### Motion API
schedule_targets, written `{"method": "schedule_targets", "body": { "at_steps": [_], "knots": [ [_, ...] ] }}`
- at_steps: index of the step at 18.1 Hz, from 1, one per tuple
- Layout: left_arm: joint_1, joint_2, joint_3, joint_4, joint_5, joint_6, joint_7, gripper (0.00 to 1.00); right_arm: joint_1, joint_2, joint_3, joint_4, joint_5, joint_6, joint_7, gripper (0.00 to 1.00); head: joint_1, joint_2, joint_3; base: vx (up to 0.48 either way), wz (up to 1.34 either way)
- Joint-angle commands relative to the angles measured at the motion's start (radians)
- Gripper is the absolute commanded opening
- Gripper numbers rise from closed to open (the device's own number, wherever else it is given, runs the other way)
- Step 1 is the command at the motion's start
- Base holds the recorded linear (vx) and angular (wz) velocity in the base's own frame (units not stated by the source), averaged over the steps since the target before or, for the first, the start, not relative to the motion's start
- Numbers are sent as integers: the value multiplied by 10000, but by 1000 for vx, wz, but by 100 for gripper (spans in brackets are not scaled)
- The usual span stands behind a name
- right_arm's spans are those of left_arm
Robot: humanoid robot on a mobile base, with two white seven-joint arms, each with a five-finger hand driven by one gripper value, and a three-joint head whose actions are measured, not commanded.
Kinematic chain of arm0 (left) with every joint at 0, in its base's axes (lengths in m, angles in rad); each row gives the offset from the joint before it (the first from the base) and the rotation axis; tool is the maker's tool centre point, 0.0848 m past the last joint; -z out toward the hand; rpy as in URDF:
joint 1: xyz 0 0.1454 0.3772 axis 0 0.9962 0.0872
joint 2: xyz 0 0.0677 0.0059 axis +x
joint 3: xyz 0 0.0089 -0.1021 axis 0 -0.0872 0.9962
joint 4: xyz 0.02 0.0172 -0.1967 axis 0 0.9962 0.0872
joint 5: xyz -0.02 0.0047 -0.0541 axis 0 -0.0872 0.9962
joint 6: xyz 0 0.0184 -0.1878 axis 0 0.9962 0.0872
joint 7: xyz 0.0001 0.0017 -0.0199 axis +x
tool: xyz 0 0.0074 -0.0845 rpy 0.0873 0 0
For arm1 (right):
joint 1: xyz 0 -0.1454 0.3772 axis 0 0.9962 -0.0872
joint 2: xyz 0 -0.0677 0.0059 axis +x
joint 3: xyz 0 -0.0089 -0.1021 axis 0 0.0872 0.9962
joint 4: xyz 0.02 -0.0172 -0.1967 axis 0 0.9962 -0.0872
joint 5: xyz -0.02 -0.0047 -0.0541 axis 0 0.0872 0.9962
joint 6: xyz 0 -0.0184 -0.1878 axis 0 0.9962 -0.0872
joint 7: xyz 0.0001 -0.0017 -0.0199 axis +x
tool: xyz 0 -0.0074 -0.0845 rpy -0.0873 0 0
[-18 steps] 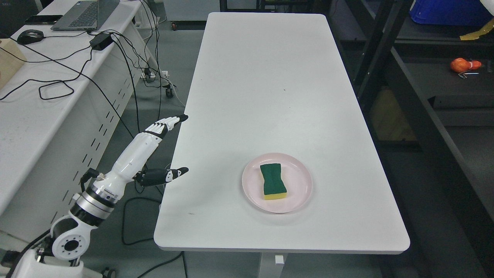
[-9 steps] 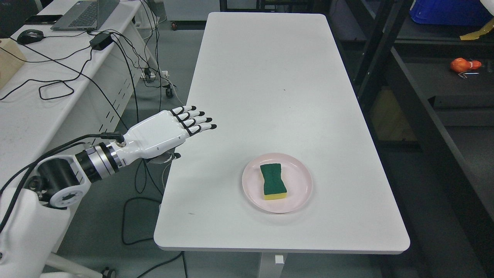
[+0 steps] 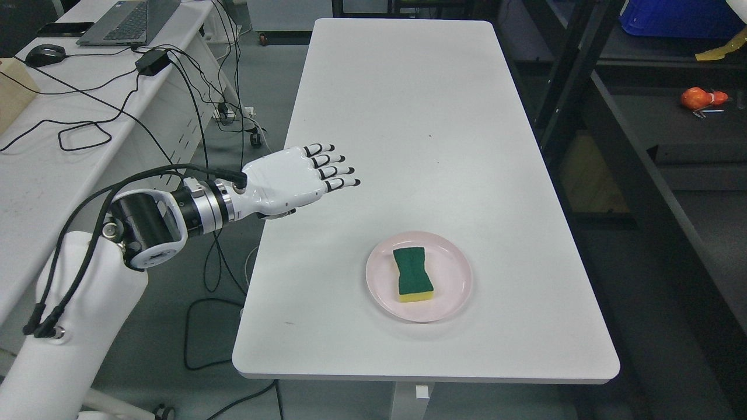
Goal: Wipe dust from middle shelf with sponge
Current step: 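Reach the open left hand over the sponge on the pink plate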
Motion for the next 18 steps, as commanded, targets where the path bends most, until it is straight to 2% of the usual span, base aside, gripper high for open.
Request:
{"method": "schedule_targets", "body": {
  "at_steps": [1, 4, 5, 10, 18],
  "knots": [
    [-374, -2416, -1975, 1712, -1015, 34, 61, 91, 0, -175, 0, -175, 0, 4, -7, 100, 0, 0, 0, 0, 0],
    [-389, -3460, -2158, 2342, -1400, 49, 76, 89, 0, -175, 0, -175, 0, 4, -7, 100, 0, 0, 0, 0, 0],
    [-374, -3580, -2342, 2374, -1400, 49, 76, 89, 0, -175, 0, -175, 0, 4, -7, 100, 0, 0, 0, 0, 0],
    [55, -3580, -2605, 2389, -1400, 49, 76, 89, 0, -175, 0, -175, 0, 4, -7, 100, 0, 0, 0, 0, 0],
    [240, -3203, -1931, 2267, -1385, 126, 61, 89, 0, -175, 0, -175, 0, 4, -7, 100, 0, 0, 0, 0, 0]
  ]
}}
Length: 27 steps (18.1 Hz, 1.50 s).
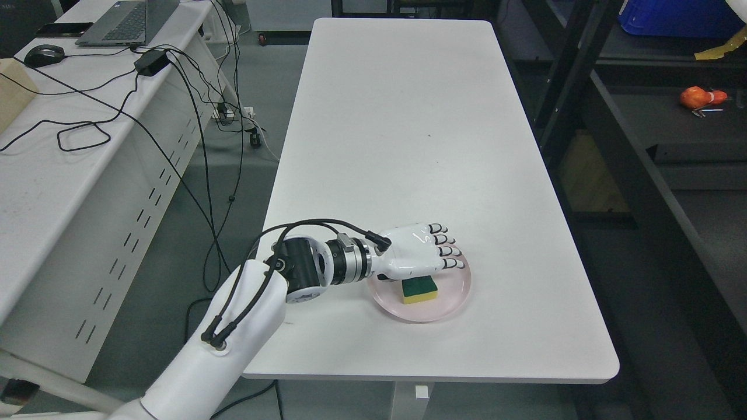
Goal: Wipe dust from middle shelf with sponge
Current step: 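Close the left hand around the green-and-yellow sponge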
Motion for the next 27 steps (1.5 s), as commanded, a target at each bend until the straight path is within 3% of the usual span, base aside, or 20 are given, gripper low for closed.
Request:
{"method": "schedule_targets", "body": {
  "at_steps": [1, 5, 16, 23, 27],
  "knots": [
    [160, -234, 215, 361, -53, 73, -14, 89, 0, -175, 0, -174, 0, 4, -4, 100, 0, 0, 0, 0, 0],
    [360, -128, 615, 345, -38, 88, -14, 87, 0, -175, 0, -174, 0, 4, -4, 100, 0, 0, 0, 0, 0],
    [697, -50, 1290, 345, -7, 88, -14, 65, 0, -175, 0, -174, 0, 4, -4, 100, 0, 0, 0, 0, 0],
    [1004, -142, 2285, 406, 420, -4, -76, 32, 0, -175, 0, -174, 0, 4, -4, 100, 0, 0, 0, 0, 0],
    [1050, -157, 2900, 514, 2610, -4, -106, 6, 0, -175, 0, -174, 0, 4, -4, 100, 0, 0, 0, 0, 0]
  ]
}}
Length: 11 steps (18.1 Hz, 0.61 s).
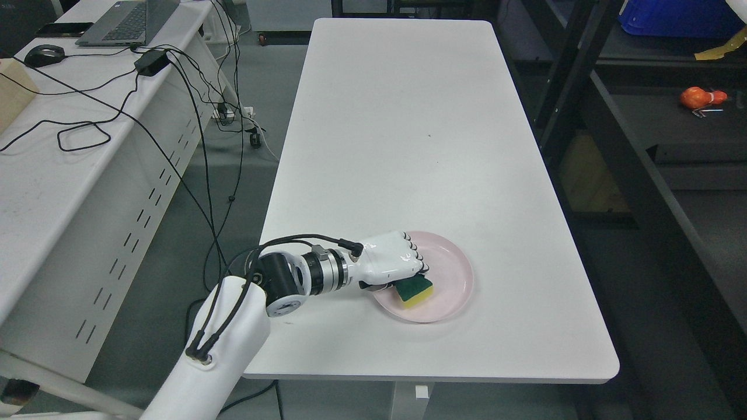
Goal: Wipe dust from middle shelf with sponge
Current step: 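Close the left hand around the green-and-yellow sponge, then lift the sponge off the plate with the left hand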
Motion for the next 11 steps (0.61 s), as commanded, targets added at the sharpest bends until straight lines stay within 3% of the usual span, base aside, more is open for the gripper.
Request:
{"method": "schedule_targets", "body": {
  "at_steps": [1, 8, 9, 11],
  "knots": [
    [143, -70, 1511, 154, 2645, 7, 10, 0, -1, -175, 0, -175, 0, 4, -3, 100, 0, 0, 0, 0, 0],
    [479, -540, 5054, 169, 8290, 557, 179, 0, -1, -175, 0, -175, 0, 4, -3, 100, 0, 0, 0, 0, 0],
    [708, -540, 5239, 48, 9195, 1045, 377, 0, -1, -175, 0, -175, 0, 4, -3, 100, 0, 0, 0, 0, 0],
    [1429, -540, 5974, -732, 10626, 2975, 2041, 0, -1, -175, 0, -175, 0, 4, -3, 100, 0, 0, 0, -32, -26]
  ]
}}
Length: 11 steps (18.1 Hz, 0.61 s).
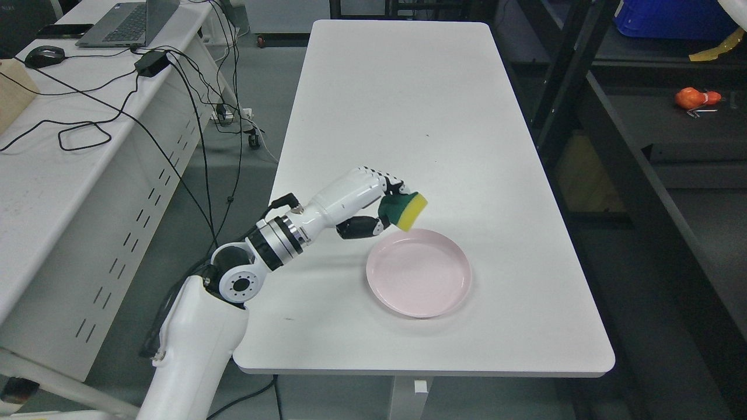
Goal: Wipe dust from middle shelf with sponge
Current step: 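Lift the sponge off the plate with the left hand, then turn toward the dark shelving unit holding the sponge in the left hand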
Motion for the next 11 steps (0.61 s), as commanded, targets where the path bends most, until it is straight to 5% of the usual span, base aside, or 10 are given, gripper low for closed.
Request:
{"method": "schedule_targets", "body": {
  "at_steps": [1, 3, 11],
  "knots": [
    [1163, -167, 3299, -1073, 3932, 2266, 2497, 0, 3, -175, 0, -174, 0, 4, -4, 100, 0, 0, 0, -47, -47],
    [1883, -167, 3300, -1687, 3995, 2853, 3839, 0, 3, -175, 0, -174, 0, 4, -4, 100, 0, 0, 0, -83, -83],
    [3743, -167, 3574, -2916, 5682, 3070, 3920, 0, 3, -175, 0, -174, 0, 4, -4, 100, 0, 0, 0, -185, -162]
  ]
}}
